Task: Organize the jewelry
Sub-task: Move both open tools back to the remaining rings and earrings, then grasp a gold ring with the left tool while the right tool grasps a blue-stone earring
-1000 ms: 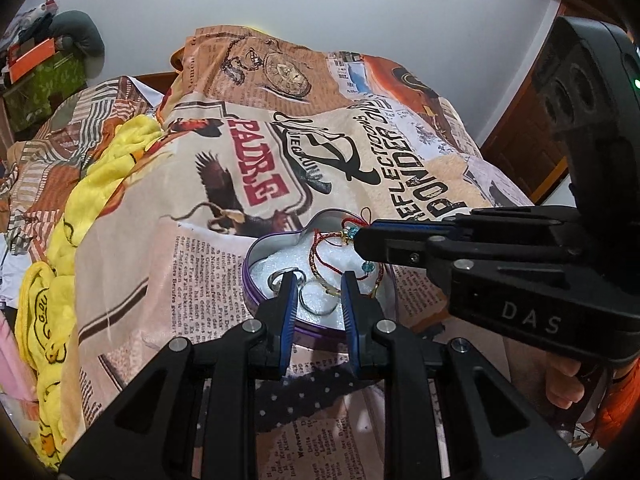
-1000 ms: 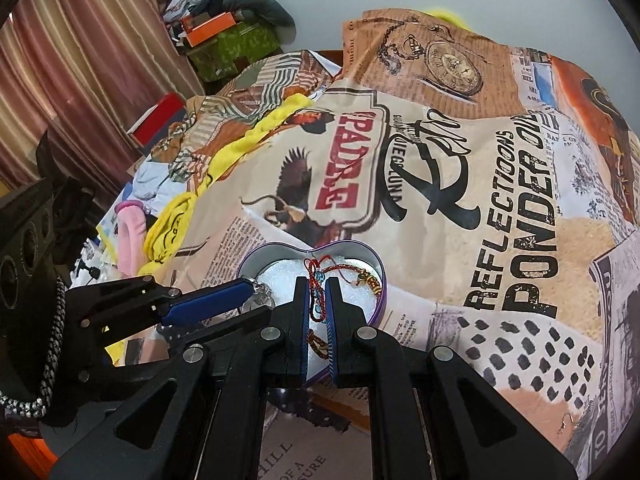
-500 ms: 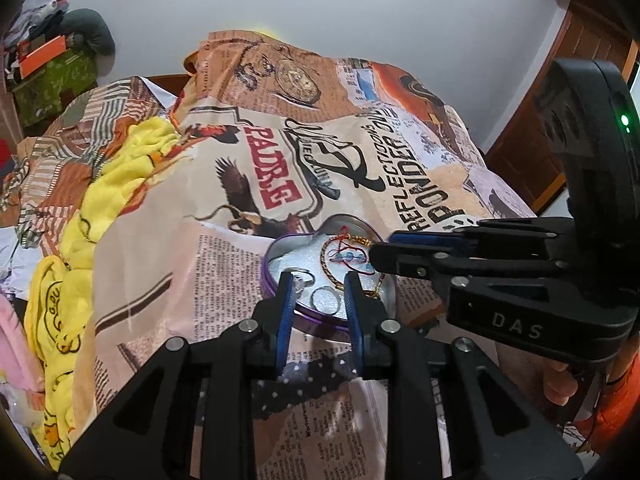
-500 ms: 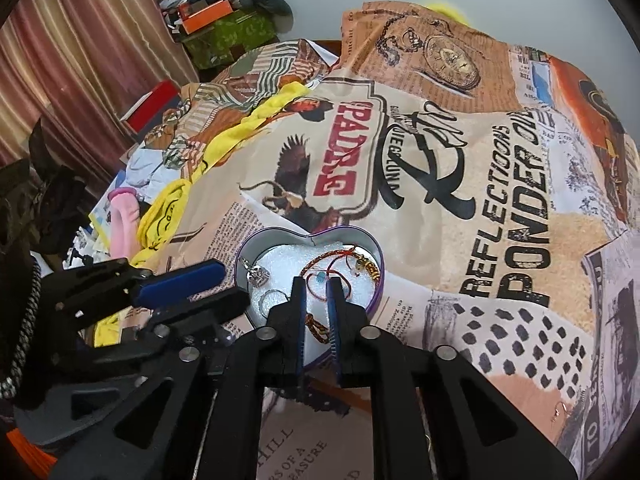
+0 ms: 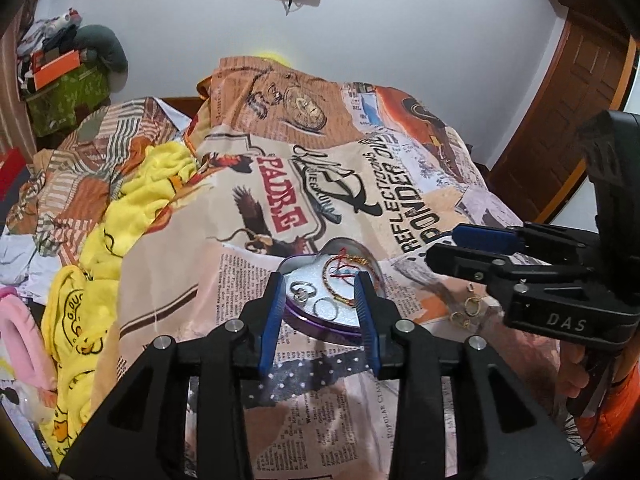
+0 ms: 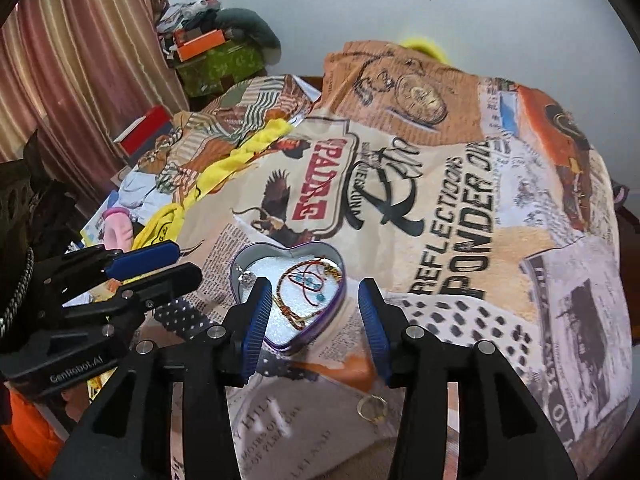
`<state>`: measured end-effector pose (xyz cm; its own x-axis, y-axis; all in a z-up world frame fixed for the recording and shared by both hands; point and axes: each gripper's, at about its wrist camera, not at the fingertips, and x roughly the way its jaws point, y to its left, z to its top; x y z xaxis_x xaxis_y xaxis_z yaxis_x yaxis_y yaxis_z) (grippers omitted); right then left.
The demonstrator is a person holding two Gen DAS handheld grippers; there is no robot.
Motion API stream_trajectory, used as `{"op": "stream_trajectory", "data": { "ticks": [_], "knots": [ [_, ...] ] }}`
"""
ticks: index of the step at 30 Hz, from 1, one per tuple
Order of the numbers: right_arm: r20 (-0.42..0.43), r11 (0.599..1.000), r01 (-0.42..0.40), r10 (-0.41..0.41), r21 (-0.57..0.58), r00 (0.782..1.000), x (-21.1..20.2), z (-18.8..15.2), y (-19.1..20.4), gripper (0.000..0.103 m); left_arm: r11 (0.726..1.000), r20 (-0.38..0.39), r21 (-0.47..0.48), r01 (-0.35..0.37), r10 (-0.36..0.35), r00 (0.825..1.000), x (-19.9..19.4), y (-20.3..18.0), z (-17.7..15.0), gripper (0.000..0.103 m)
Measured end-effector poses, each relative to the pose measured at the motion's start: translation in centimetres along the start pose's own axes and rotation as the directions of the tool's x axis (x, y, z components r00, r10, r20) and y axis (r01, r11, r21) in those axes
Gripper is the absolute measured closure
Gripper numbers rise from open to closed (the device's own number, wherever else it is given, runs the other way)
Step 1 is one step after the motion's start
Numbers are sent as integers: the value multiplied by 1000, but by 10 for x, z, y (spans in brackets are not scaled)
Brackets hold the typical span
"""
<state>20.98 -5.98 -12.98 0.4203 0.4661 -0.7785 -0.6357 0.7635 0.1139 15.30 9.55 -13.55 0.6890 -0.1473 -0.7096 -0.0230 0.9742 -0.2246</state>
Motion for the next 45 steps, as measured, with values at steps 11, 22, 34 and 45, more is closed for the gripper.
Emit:
{"op": "stream_trajectory", "data": {
  "ticks": [11, 22, 34, 45],
  "knots": [
    [94, 997, 70, -74, 45, 993, -54, -20, -33, 62, 996, 21, 81, 34, -36, 999, -5, -50, 7, 65],
    [112, 979, 152, -168, 136, 979, -88, -52, -88, 62, 983, -35, 159, 96, -91, 995, 21, -104, 9, 65],
    [-9, 971, 139, -140, 194, 990, -67, -91, -125, 62, 966, -173, 224, 129, -91, 981, 62, -128, -22, 65],
    [-50, 987, 91, -85, 130, 995, -37, -94, -114, 62, 964, -204, 227, 142, -96, 974, 78, -126, -34, 65]
  ]
}}
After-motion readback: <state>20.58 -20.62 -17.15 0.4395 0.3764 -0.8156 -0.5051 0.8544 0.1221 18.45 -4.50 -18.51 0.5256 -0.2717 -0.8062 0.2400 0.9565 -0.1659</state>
